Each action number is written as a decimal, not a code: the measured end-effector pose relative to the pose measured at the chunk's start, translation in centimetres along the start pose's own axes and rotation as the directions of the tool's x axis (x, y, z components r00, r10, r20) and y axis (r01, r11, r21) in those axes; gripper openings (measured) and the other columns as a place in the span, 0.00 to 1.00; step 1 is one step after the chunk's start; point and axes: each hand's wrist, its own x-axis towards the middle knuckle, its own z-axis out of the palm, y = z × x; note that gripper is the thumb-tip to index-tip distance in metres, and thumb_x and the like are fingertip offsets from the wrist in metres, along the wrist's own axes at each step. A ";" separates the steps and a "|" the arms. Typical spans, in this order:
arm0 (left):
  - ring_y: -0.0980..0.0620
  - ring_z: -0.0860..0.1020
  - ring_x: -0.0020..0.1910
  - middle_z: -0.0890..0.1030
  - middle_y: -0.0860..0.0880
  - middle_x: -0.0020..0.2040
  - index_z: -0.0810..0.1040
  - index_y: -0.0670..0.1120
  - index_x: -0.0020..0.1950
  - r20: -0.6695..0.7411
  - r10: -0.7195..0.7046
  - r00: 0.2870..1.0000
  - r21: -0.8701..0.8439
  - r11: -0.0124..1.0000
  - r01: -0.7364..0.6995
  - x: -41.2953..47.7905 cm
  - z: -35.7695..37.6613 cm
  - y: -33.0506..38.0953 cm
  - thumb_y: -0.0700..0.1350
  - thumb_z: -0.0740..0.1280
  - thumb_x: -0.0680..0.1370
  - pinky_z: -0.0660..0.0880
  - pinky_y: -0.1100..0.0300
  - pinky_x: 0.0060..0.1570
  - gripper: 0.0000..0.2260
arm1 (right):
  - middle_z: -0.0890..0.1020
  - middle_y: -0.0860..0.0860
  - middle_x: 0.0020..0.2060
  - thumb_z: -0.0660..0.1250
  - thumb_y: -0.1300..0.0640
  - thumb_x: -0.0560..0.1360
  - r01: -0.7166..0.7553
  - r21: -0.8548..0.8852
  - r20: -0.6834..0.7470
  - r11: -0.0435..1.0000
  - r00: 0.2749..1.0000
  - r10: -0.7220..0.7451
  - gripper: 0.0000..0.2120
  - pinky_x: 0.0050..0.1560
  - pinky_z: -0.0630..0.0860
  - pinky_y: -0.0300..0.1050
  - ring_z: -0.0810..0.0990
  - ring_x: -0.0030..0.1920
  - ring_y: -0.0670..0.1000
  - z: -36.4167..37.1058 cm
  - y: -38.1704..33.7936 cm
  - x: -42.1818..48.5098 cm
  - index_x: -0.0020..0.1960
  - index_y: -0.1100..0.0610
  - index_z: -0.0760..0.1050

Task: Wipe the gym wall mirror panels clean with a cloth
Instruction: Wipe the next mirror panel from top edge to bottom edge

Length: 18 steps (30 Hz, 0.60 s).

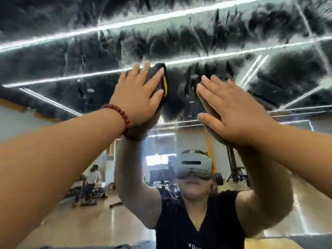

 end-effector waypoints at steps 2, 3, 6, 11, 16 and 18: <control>0.42 0.50 0.79 0.51 0.44 0.81 0.50 0.55 0.81 -0.038 0.114 0.993 0.009 0.993 -0.114 -2.4 0.7 3.3 0.60 0.41 0.80 0.46 0.43 0.76 0.29 | 0.50 0.51 0.80 0.42 0.33 0.75 -0.003 0.057 -0.051 0.998 0.999 0.006 0.41 0.76 0.41 0.45 0.46 0.80 0.50 0.0 -0.1 -0.3 0.81 0.56 0.49; 0.42 0.51 0.79 0.52 0.45 0.81 0.51 0.55 0.81 -0.054 0.214 0.975 -0.003 0.977 -0.215 -4.0 1.2 4.8 0.60 0.41 0.79 0.45 0.44 0.76 0.30 | 0.51 0.52 0.80 0.45 0.35 0.76 -0.007 0.096 -0.081 0.995 0.997 0.015 0.40 0.76 0.42 0.44 0.47 0.80 0.50 0.0 0.0 -0.5 0.81 0.57 0.51; 0.43 0.53 0.79 0.55 0.45 0.81 0.54 0.55 0.80 -0.047 0.345 0.937 -0.049 0.937 -0.347 -5.4 1.1 5.5 0.62 0.44 0.79 0.44 0.48 0.75 0.30 | 0.55 0.51 0.80 0.56 0.44 0.78 -0.029 0.253 -0.131 0.967 0.989 0.064 0.34 0.75 0.42 0.38 0.48 0.78 0.45 -0.5 0.3 -0.9 0.80 0.57 0.55; 0.44 0.47 0.80 0.48 0.46 0.82 0.48 0.57 0.81 -0.006 -0.107 0.994 -0.079 0.991 0.106 1.9 -0.1 1.5 0.60 0.46 0.83 0.44 0.47 0.76 0.26 | 0.54 0.46 0.79 0.59 0.42 0.78 -0.006 0.218 -0.055 0.976 0.998 0.018 0.35 0.71 0.39 0.32 0.45 0.74 0.37 -2.1 2.8 -1.9 0.80 0.53 0.53; 0.43 0.49 0.79 0.51 0.46 0.81 0.50 0.57 0.80 -0.052 0.305 0.951 -0.036 0.951 -0.307 -1.9 0.4 7.6 0.62 0.40 0.78 0.47 0.43 0.77 0.31 | 0.52 0.47 0.79 0.47 0.34 0.76 -0.010 0.057 -0.005 0.998 1.000 0.010 0.39 0.74 0.38 0.35 0.47 0.77 0.42 -1.9 5.5 -4.0 0.80 0.54 0.53; 0.45 0.49 0.80 0.51 0.47 0.81 0.50 0.58 0.80 -0.027 0.446 0.895 -0.043 0.894 -0.447 -3.7 0.4 8.9 0.63 0.41 0.78 0.44 0.45 0.77 0.30 | 0.53 0.49 0.79 0.47 0.35 0.77 -0.008 0.026 -0.004 1.000 1.000 0.008 0.38 0.76 0.42 0.41 0.49 0.78 0.46 -1.3 5.8 -4.2 0.80 0.56 0.55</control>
